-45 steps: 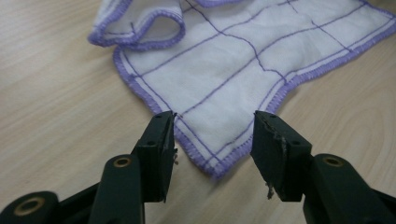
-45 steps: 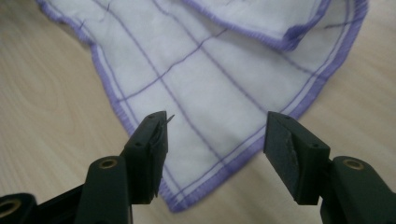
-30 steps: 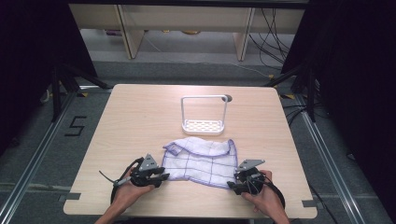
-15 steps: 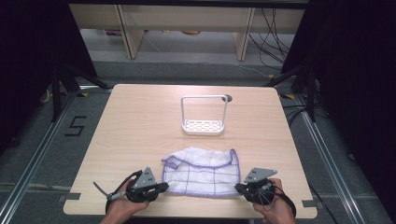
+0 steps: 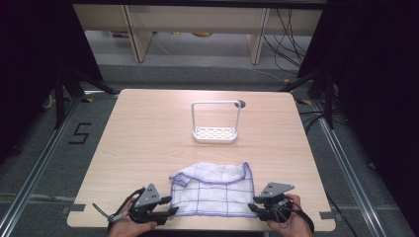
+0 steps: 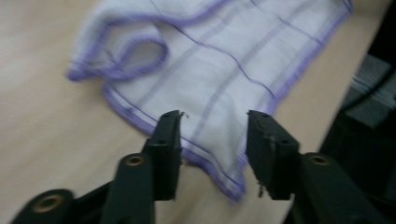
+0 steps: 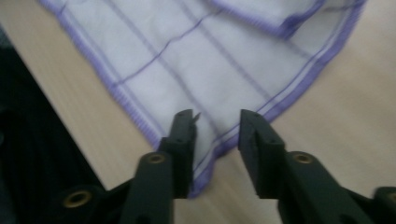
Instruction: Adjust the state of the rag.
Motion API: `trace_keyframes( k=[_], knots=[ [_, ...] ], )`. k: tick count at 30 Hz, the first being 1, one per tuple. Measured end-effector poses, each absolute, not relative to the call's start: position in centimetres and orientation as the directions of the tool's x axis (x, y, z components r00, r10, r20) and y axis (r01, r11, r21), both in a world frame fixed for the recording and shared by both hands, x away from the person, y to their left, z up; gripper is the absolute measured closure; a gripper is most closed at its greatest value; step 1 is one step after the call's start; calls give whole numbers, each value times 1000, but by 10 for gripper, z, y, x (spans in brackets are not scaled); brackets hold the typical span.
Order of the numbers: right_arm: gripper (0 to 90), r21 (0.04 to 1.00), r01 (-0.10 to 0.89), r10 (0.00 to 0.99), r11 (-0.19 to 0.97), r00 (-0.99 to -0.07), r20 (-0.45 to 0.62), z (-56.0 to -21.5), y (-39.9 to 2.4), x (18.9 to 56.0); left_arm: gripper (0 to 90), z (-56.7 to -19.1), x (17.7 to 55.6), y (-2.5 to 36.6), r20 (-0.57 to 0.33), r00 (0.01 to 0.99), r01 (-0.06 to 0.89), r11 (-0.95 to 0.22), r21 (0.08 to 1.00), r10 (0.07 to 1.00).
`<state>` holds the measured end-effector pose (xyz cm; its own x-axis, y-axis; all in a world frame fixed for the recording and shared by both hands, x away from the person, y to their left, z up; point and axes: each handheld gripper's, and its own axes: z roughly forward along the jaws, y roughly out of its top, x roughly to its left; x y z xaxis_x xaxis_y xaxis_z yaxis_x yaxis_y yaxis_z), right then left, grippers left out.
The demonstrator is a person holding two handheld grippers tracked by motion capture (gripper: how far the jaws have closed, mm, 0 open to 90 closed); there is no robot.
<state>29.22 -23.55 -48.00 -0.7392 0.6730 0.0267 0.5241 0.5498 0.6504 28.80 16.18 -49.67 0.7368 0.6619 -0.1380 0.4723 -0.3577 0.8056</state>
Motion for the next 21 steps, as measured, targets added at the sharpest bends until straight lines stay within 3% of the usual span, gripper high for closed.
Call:
trace_keyframes(
  k=[5, 11, 14, 17, 19, 20, 21],
  knots=[
    [538, 727, 465, 731, 505, -678, -74, -453, -238, 315, 432, -490, 323, 174, -93, 689, 473, -349, 809, 719],
    [554, 673, 557, 740, 487, -673, 22, -475, -220, 348, 429, -500, 356, 168, -117, 669, 505, -334, 796, 734],
    [555, 637, 557, 723, 533, -691, 0, -482, -212, 352, 438, -504, 366, 167, -101, 696, 505, -384, 773, 711],
    [601, 630, 561, 727, 537, -686, -10, -483, -207, 355, 512, -508, 370, 164, -84, 713, 495, -415, 763, 697],
    [708, 627, 560, 727, 541, -686, -14, -485, -205, 360, 593, -510, 371, 162, -66, 719, 481, -427, 766, 692],
    [790, 618, 557, 718, 555, -696, -18, -486, -205, 363, 654, -510, 371, 162, -53, 724, 472, -438, 765, 688],
    [855, 627, 537, 712, 564, -701, -39, -486, -206, 367, 780, -509, 371, 161, -36, 725, 461, -446, 767, 688]
  ],
)
